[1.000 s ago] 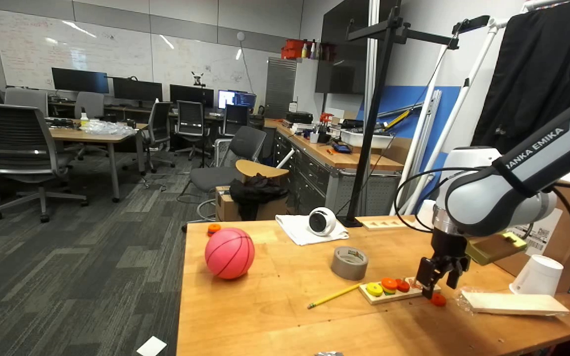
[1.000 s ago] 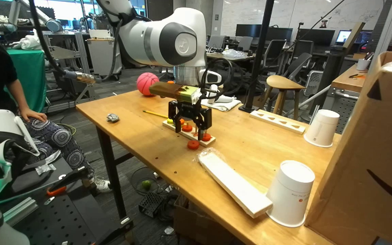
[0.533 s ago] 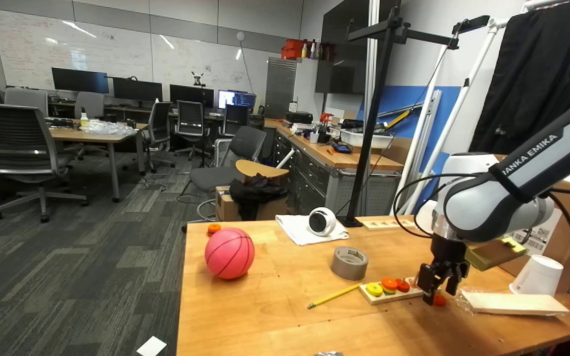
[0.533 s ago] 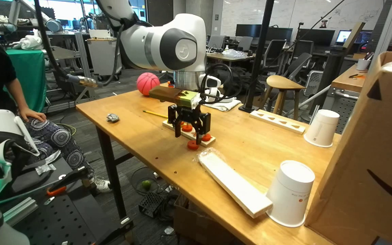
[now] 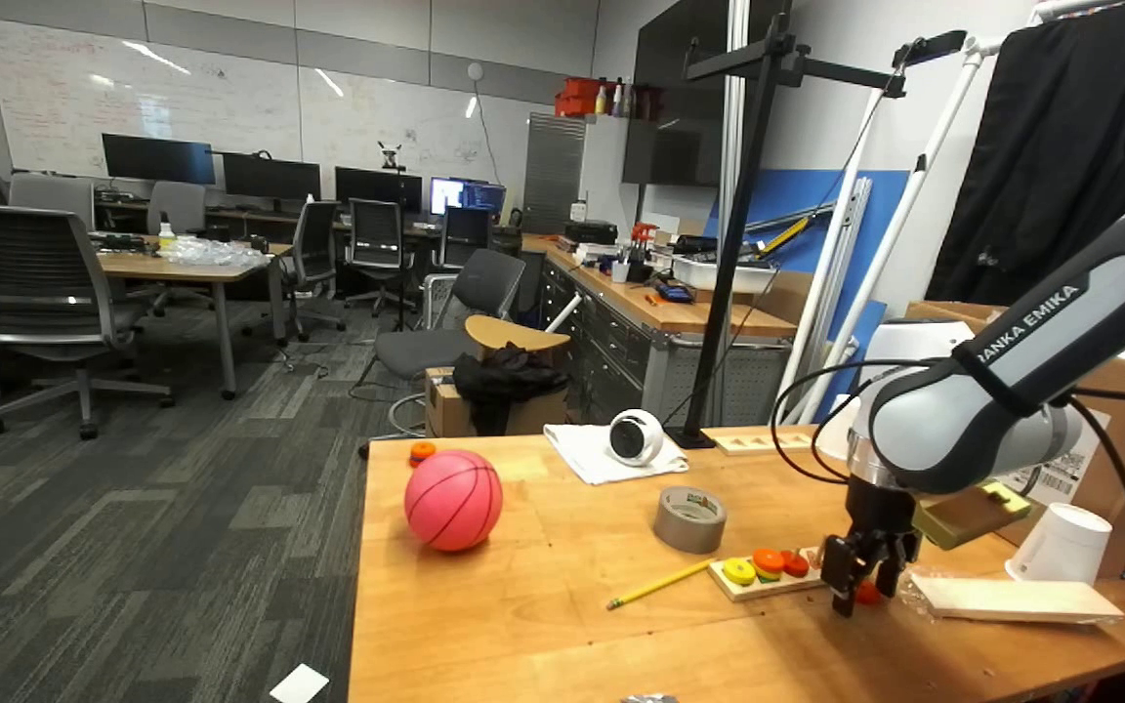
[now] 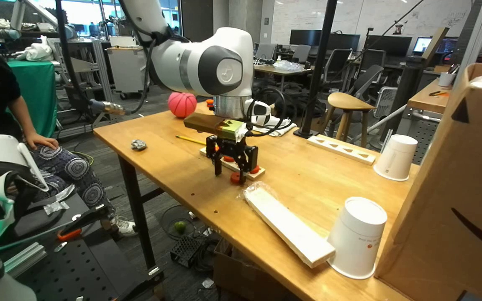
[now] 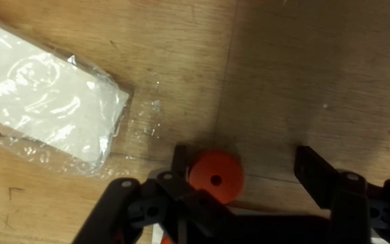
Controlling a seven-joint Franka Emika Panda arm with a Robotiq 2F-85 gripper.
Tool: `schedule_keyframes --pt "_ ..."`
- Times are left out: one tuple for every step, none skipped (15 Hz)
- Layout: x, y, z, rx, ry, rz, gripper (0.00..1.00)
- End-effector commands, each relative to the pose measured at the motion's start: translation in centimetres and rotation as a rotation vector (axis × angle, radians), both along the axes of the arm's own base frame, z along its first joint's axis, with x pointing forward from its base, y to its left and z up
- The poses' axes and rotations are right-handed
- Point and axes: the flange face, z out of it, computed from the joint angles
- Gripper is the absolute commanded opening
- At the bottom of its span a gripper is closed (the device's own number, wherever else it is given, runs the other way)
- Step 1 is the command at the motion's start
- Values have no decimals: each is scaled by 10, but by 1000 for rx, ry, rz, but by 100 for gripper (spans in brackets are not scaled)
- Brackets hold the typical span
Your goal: Move the right and middle blocks blocks to the first right position, respectively
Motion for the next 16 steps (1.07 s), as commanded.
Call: schedule_keyframes --pt "11 -2 -1 12 -19 16 82" --pt "13 -3 0 11 -21 16 83" --pt "15 -4 0 11 -22 16 83" --pt "17 -5 0 10 -24 15 84" --pt "19 -7 -1 8 -25 14 83" --pt "22 -9 -1 7 -25 11 83" --pt "23 -11 -2 5 -26 9 80" --pt "25 -15 -3 1 -25 3 73" --pt "26 -17 -4 0 -24 -2 55" --pt "27 -19 -4 1 -25 -5 45" --pt "28 -20 -4 0 -26 -7 37" --pt "28 -20 -3 0 -27 -8 28" --pt "29 -21 -2 0 -30 -8 21" --pt "30 -21 0 -2 -35 -7 23" --pt "31 -22 1 -3 -35 -8 25" --pt "31 -23 1 -2 -38 -9 25"
